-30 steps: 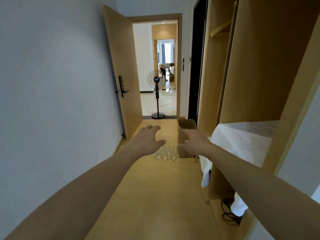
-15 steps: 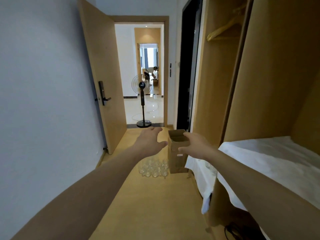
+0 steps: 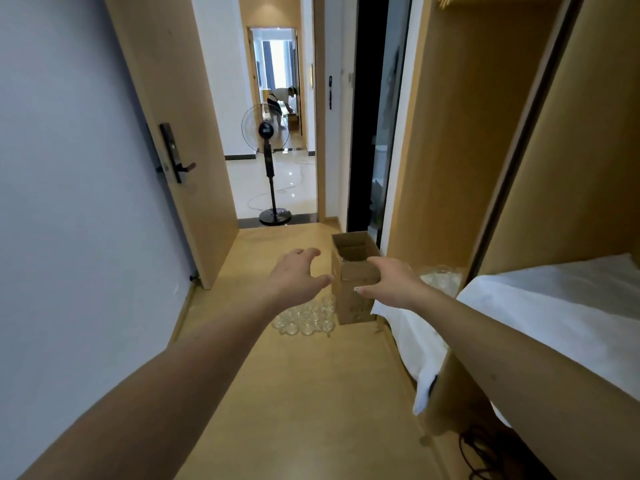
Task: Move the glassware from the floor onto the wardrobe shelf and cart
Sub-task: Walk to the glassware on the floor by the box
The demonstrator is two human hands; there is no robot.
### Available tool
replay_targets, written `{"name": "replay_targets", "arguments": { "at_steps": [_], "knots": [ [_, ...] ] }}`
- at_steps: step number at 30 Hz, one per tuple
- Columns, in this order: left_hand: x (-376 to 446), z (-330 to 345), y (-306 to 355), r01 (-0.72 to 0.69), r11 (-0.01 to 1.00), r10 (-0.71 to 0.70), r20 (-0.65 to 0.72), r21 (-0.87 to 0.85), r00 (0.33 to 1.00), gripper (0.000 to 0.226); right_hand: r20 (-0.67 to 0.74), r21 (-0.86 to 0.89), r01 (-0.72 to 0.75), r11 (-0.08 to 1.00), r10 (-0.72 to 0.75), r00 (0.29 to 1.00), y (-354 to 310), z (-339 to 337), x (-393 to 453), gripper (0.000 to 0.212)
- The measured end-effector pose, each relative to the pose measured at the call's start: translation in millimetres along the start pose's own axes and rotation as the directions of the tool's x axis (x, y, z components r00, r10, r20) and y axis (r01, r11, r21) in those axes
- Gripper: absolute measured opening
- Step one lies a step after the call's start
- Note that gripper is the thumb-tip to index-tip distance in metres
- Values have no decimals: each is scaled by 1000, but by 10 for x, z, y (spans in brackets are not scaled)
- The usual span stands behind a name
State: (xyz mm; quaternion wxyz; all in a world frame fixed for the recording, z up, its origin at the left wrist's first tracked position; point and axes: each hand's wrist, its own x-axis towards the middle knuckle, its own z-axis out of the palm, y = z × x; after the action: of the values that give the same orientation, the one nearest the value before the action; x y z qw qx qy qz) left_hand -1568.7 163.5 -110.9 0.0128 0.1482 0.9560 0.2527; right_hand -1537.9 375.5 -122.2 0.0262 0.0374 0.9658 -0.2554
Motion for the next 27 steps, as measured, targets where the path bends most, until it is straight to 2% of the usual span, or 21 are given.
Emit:
{"name": "replay_targets", "arguments": {
  "at_steps": [3, 6, 13, 18, 23, 27],
  "knots": [
    [335, 20, -149, 23, 1000, -23, 13, 15, 1000, 68, 23, 0, 5, 1000, -5, 1000, 26, 52, 365, 69],
    [753, -26, -236, 26, 998, -26, -16, 50, 1000, 70, 34, 28, 26, 999, -27, 999, 34, 3, 819, 72],
    [1938, -308, -88, 16, 992, -4, -95, 123, 995, 70, -49, 68, 123, 990, -120, 992, 44, -384, 2102, 83],
    [2776, -391, 199, 9, 999, -2, -135, 50, 991, 65, -98, 38, 155, 987, -151, 984, 238, -727, 2902, 80],
    [3429, -140, 316, 38, 997, -33, -78, 63, 996, 68, -57, 103, 115, 988, -110, 992, 629, -845, 3434, 80],
    [3914, 94, 451, 2, 995, 0, -16, 99, 1000, 68, -44, 213, 37, 976, -29, 999, 1026, -894, 3705, 76]
  ]
}}
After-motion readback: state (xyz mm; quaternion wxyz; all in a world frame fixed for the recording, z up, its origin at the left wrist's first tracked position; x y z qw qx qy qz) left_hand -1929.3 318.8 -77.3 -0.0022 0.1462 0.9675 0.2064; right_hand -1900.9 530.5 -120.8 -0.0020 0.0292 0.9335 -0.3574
